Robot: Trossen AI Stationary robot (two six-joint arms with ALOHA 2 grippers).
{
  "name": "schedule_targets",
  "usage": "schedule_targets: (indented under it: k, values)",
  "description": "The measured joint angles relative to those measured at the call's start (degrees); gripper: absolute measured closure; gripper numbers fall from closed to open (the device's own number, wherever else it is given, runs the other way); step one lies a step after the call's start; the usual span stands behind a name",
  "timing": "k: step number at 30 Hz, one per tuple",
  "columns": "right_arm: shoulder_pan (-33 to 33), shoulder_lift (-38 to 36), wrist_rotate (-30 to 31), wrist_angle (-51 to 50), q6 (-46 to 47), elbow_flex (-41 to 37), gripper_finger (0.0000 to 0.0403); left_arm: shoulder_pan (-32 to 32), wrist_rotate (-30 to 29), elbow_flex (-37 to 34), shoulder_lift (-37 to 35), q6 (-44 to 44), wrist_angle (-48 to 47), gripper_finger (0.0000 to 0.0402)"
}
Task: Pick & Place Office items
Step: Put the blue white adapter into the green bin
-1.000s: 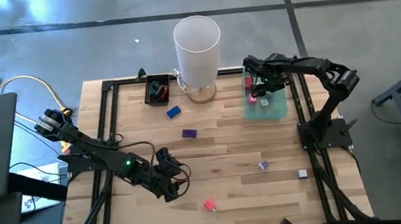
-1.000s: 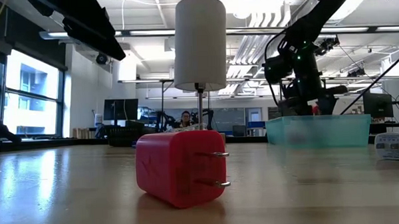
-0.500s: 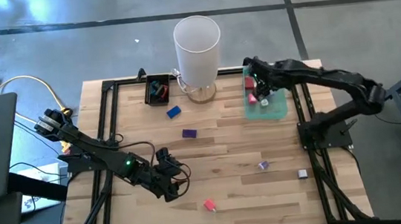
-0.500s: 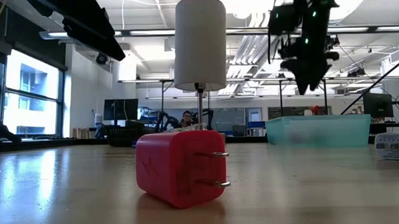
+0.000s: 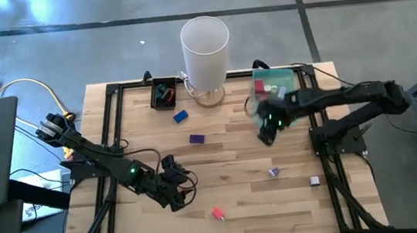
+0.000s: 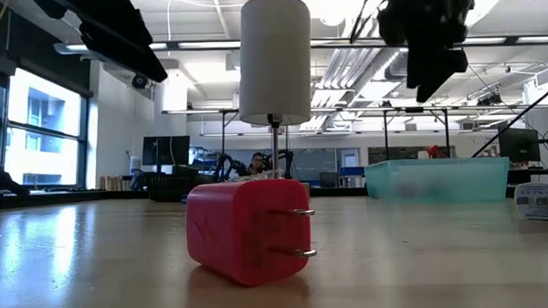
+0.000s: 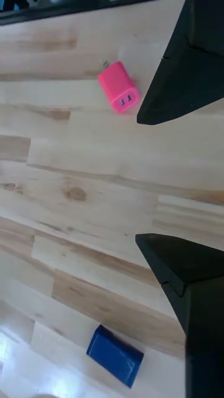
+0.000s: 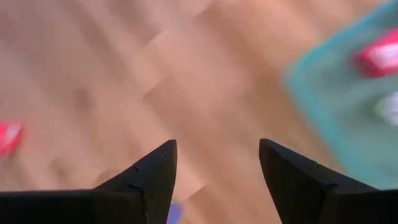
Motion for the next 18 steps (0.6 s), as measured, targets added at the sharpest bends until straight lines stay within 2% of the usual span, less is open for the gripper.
schedule_targets:
  k: [9,15,18]
  values:
    - [18.13,5.84,0.35,3.83,2.57,-0.02,0.0188,-2.25,-0.53,0.00,0.00,-0.57,0.51,0.0108]
    - [25.59,12.55,2.25,2.63,-7.45,-0.02,0.0188,-2.43,-0.77,0.00,0.00,-0.57,0.98,0.0108]
    - [27.30,16.24,3.64,3.62,-10.91,-0.02,0.0188,-2.41,-0.79,0.00,0.00,-0.57,1.00,0.0108]
